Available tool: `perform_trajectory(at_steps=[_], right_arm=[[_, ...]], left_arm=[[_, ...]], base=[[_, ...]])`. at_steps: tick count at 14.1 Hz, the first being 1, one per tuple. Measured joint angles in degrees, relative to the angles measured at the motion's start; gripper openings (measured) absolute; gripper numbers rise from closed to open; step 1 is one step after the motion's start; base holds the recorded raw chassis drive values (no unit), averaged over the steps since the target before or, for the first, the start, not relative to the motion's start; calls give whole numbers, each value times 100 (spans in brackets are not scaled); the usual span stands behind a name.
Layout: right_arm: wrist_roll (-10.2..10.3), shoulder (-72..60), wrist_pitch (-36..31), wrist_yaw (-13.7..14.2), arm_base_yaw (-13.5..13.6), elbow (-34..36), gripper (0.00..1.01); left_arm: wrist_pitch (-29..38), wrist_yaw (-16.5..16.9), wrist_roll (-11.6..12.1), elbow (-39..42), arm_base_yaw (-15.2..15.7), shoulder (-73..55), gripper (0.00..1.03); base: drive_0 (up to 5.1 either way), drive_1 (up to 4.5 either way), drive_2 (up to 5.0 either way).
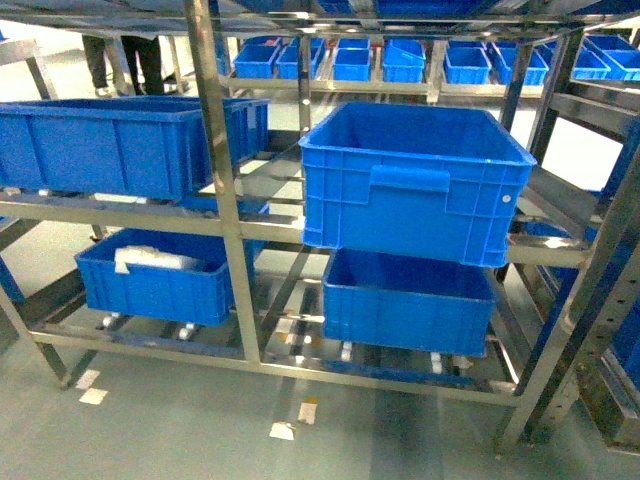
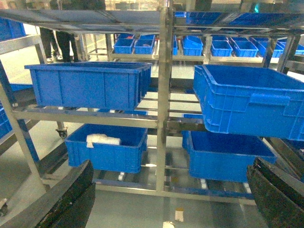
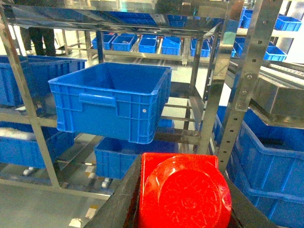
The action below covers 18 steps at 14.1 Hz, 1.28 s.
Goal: Pick red block from blue box to shelf
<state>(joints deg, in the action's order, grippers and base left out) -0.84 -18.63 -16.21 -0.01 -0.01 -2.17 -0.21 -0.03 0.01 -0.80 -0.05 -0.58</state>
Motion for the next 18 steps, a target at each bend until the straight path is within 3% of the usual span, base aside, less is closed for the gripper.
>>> perform_trajectory(at_steps=[15, 18], right_arm=[[0, 0, -2, 2, 0, 0, 27], [0, 0, 4, 2, 0, 0, 27]], left_arm=[[0, 0, 0, 0, 2, 0, 98], [4, 0, 0, 0, 2, 0, 98]], base=[[0, 0, 0], [0, 352, -352]])
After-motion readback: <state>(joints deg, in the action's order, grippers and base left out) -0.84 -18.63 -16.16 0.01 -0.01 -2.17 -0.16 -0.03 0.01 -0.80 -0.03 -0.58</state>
